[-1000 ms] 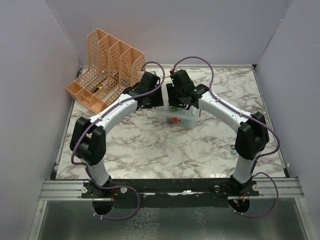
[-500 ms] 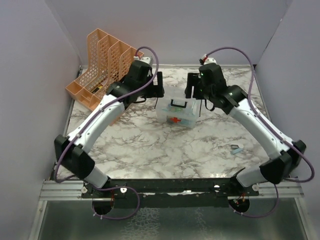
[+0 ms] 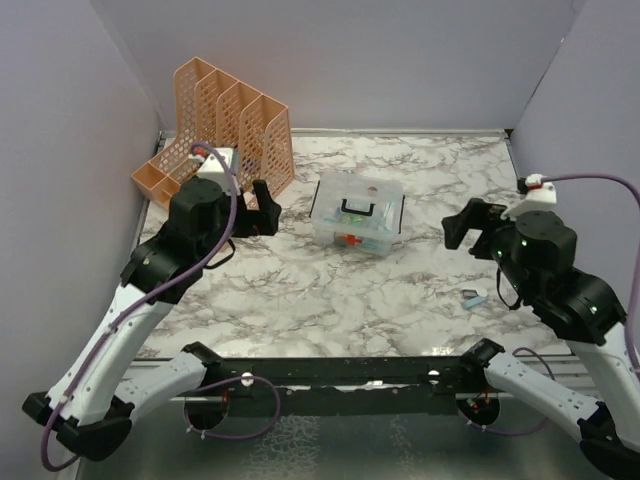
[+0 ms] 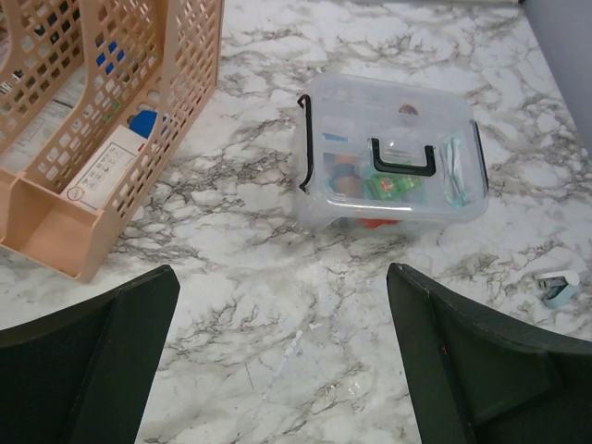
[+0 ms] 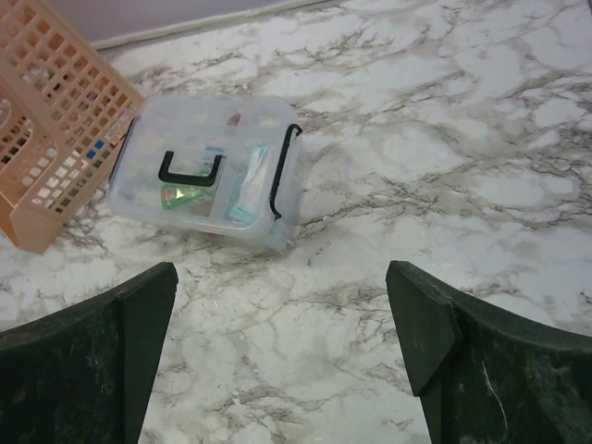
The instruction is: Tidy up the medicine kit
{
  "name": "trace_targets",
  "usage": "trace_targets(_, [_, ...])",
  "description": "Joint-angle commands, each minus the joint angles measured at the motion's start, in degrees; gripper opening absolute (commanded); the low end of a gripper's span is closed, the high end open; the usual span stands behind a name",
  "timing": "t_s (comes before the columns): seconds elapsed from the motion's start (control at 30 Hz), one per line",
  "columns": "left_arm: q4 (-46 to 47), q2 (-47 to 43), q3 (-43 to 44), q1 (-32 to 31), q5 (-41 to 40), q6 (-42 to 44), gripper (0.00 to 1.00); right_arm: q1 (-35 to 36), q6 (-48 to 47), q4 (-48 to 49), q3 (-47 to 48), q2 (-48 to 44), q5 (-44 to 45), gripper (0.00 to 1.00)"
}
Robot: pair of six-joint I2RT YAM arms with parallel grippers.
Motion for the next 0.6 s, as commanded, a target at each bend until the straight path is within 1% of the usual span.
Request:
trace_targets(0.0, [0.3,-9.1,-0.7,-0.1,-3.4,1.7,0.99,0.1,2.3,-9.1,4.5,-3.1,5.3,0.98])
trace_targets(0.17, [-1.3,-17.2,0.8,-0.1,-5.9,3.4,0.99,0.1,2.2,-13.3,8.3,-6.8,7.5,1.00])
trace_targets(0.33, [-2.3,-23.6,1.4,-0.2,-5.9,4.4,0.99,0.1,2.3,-17.1,12.6,-9.6,6.4,1.00])
trace_targets(0.57, [-2.8,-26.4,-0.5,-0.1,-4.4,3.3,0.99,0.1,2.8,-20.2,11.5,-11.8,3.9,1.00])
